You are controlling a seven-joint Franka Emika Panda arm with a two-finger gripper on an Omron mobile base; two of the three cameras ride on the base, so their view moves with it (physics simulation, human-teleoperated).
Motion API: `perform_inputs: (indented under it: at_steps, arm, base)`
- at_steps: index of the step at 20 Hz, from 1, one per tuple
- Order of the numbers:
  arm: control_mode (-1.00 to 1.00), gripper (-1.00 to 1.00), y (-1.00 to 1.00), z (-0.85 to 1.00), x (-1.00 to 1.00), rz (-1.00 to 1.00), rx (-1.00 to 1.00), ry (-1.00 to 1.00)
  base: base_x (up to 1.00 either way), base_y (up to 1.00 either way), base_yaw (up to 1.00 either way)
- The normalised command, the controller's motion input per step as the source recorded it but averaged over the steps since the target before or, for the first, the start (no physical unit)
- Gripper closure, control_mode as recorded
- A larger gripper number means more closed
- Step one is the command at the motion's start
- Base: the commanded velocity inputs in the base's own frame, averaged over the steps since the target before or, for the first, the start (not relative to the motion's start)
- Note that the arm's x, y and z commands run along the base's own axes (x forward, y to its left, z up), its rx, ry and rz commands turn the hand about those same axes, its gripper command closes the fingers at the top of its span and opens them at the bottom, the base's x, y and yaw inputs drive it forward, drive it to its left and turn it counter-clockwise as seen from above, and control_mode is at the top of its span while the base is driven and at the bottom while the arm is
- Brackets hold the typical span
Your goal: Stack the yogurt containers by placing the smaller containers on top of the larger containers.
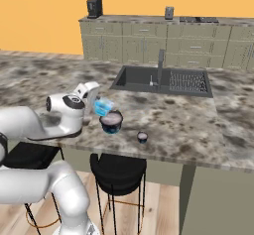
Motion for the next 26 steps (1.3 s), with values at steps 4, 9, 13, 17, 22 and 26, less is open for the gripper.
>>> perform_inputs:
  at_steps: [4,9,13,17,22,26]
  arm:
    - [-1.0,1.0,0.09,-0.07,0.16,-0.04,-0.09,0.0]
    - [-1.0,1.0,0.04,-0.06,0.27,-0.02,-0.07,0.0]
    - [-1.0,1.0,0.0,-0.04,0.19,-0.01,-0.06,0.0]
    - [-1.0,1.0,0.07,-0.21,0.06,0.0,-0.04,0.04]
    - [-1.0,1.0,0.25,-0.17,0.04,0.0,-0.03,0.11]
    - [-1.0,1.0,0.3,-0.03,0.03,0.0,0.0,0.12]
  base:
    - [0.0,0.0,0.0]
    - [0.0,0.0,0.0]
    - [0.0,0.0,0.0]
    - [0.0,0.0,0.0]
    - [0.0,0.0,0.0]
    - [0.0,0.0,0.0]
